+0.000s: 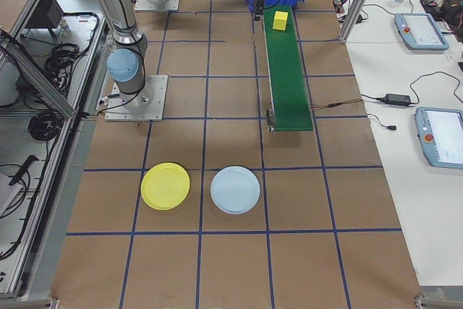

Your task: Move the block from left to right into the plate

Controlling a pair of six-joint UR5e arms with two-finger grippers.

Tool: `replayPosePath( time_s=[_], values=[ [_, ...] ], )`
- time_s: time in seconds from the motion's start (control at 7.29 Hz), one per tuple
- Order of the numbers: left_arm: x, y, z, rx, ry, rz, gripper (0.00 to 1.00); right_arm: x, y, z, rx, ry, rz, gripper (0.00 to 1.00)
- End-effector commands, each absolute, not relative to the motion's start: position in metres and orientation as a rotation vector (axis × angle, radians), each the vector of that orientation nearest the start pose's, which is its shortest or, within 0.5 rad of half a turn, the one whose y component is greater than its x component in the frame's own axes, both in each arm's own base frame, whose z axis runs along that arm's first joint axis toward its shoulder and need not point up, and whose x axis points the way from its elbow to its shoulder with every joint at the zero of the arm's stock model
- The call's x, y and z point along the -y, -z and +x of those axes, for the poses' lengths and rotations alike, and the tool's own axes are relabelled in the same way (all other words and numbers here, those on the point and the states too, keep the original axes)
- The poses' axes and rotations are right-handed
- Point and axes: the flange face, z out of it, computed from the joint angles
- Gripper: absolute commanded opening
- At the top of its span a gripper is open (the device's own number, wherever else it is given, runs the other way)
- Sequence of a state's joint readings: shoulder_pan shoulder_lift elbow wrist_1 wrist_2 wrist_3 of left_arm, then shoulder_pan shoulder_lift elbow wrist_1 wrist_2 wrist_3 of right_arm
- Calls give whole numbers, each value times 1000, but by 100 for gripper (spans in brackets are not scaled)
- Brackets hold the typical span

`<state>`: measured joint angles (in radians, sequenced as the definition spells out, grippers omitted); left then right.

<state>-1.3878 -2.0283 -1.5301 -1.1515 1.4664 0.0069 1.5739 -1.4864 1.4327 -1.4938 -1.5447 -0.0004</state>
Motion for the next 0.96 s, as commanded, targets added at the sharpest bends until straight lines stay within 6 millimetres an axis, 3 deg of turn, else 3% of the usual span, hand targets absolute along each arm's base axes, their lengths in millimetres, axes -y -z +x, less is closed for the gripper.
replayPosePath(
  time_s=[0.0,0.27,0.41,0.82],
  values=[
    [654,-259,-6,-3226,-66,-409,100,524,-505,138,-3115,-38,-4,100],
    [652,-239,-8,-3207,-133,-575,100,524,-505,138,-3115,-38,-4,100],
    [653,-234,-9,-3175,-160,-742,100,524,-505,138,-3115,-38,-4,100],
    [654,-205,-9,-3182,-246,-716,100,524,-504,137,-3117,-43,-7,100]
  ],
)
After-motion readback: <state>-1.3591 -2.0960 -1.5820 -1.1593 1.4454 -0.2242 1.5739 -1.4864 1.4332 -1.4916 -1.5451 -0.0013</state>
